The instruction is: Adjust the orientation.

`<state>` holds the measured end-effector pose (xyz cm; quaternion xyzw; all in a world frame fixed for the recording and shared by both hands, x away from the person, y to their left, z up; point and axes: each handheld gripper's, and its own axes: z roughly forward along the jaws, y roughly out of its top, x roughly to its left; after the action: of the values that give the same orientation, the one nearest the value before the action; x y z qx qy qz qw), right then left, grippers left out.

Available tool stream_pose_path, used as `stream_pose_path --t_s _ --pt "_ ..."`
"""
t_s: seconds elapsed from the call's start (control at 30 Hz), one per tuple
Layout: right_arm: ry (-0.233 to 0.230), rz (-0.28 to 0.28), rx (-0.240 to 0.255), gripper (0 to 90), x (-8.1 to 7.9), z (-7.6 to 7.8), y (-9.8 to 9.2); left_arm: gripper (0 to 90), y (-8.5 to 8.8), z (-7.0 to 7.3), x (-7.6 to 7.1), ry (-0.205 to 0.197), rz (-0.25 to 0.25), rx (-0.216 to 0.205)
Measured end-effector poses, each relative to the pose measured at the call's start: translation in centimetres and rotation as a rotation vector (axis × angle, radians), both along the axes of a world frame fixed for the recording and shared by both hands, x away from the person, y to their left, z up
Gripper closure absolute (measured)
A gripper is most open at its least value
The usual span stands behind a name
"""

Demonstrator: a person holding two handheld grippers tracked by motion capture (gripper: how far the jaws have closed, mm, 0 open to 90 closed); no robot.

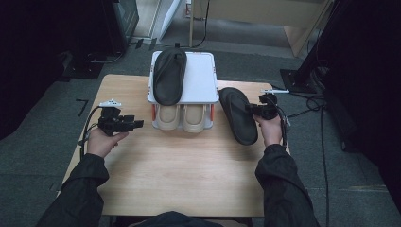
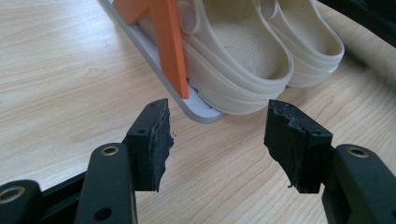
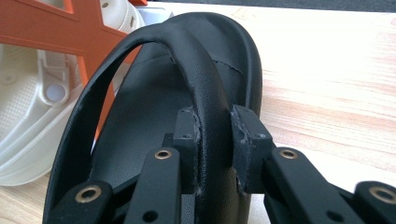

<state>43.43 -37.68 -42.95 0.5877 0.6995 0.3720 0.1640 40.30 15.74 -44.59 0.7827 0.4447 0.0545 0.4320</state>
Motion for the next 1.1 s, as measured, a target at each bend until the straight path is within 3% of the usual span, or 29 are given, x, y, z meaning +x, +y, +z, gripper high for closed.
stream_pose_path --t_s 0.13,0.33,0.87,1.1 --pt "0.008 -0.006 -0.009 72.8 0.1 0.5 0.1 40.9 -0.4 0.2 0.1 -0.019 -0.006 0.029" --pt "0.016 -0.013 -0.021 72.8 0.6 2.1 0.4 40.9 -0.6 0.3 0.4 -0.018 -0.012 0.007" --pt "-0.019 -0.016 -0.051 72.8 2.0 7.5 1.3 40.6 -0.9 0.4 0.9 -0.011 -0.028 0.004" --pt "-0.059 -0.015 -0.078 72.9 2.8 10.2 2.3 41.2 -0.7 0.8 0.8 -0.034 -0.022 -0.006"
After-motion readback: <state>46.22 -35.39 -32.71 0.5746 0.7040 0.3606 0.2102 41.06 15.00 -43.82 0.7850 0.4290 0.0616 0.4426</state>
